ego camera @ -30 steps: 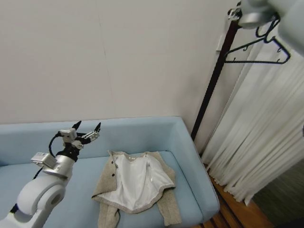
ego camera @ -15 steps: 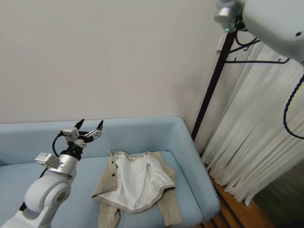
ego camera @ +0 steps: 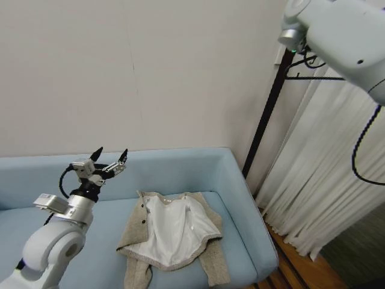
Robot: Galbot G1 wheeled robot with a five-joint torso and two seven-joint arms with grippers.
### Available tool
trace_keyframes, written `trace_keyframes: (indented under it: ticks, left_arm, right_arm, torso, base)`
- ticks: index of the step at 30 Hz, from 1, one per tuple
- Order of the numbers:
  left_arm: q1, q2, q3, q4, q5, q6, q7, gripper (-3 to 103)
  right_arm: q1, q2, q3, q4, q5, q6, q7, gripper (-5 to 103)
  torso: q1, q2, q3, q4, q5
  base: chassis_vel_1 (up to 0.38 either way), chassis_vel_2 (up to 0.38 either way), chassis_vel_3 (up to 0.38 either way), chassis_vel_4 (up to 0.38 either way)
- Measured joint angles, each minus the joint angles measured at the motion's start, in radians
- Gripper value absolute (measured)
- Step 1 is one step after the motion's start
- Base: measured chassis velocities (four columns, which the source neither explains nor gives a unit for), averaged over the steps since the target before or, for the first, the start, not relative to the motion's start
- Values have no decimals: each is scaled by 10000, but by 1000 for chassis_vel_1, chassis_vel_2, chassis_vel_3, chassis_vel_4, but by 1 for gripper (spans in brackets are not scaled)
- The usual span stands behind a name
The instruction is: Pick up the clothes from the sofa and hang them on the clothes hanger.
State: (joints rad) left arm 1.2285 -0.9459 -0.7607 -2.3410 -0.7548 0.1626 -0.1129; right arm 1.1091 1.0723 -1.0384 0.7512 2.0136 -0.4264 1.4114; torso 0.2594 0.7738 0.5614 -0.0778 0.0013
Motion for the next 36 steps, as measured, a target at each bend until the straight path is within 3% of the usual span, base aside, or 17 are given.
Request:
trace_keyframes:
  ticks: [7,9,11,12,14,18,20,24,36]
  left_arm:
    - [56,-62,-1,-42,-4,3,-1,100]
    - [64,-93,0,-78,-3,3,-2,100]
    - [64,-95,0,-87,-4,3,-6,100]
    - [58,-93,1,-103,-3,5,-15,100]
    - [57,-90,1,-107,-4,6,-16,100]
    - [48,-41,-9,-126,-16,6,-21,100]
    - [47,-41,-10,-126,-17,6,-21,100]
    - [60,-54,-39,-127,-27,-53,-26,100]
    - [47,2,-109,-109,-150,-58,-23,100]
  right_arm:
    - [-62,3,-163,-133,-208,29,-130,83]
    - [-104,27,-140,-206,-292,55,-198,66]
    - [-135,13,-129,-171,-297,68,-200,66]
    - [-185,-11,-115,-105,-298,98,-191,56]
    - [-197,-17,-108,-87,-298,104,-186,56]
    - [-245,-73,-26,-19,-341,130,-193,34]
    - [-245,-73,-1,-42,-359,130,-211,34]
    - [-248,-273,9,48,-430,156,-282,13]
    - [-249,-706,-89,950,-627,349,-247,8]
  torso:
    - [0,0,0,-1,3]
    - [0,0,0,-1,1]
    - [0,0,-1,0,1]
    - [0,0,0,0,1]
    - [0,0,0,0,2]
    - [0,0,0,-1,3]
    - [0,0,0,-1,1]
    - [0,0,0,-1,2]
    - [0,-1,0,-1,4]
  base:
    - [0,0,0,0]
    - [0,0,0,0]
    - [0,0,0,0]
    - [0,0,0,0]
    - [0,0,0,0]
    - [0,0,0,0]
    - [0,0,0,0]
    - [0,0,0,0]
    - [0,0,0,0]
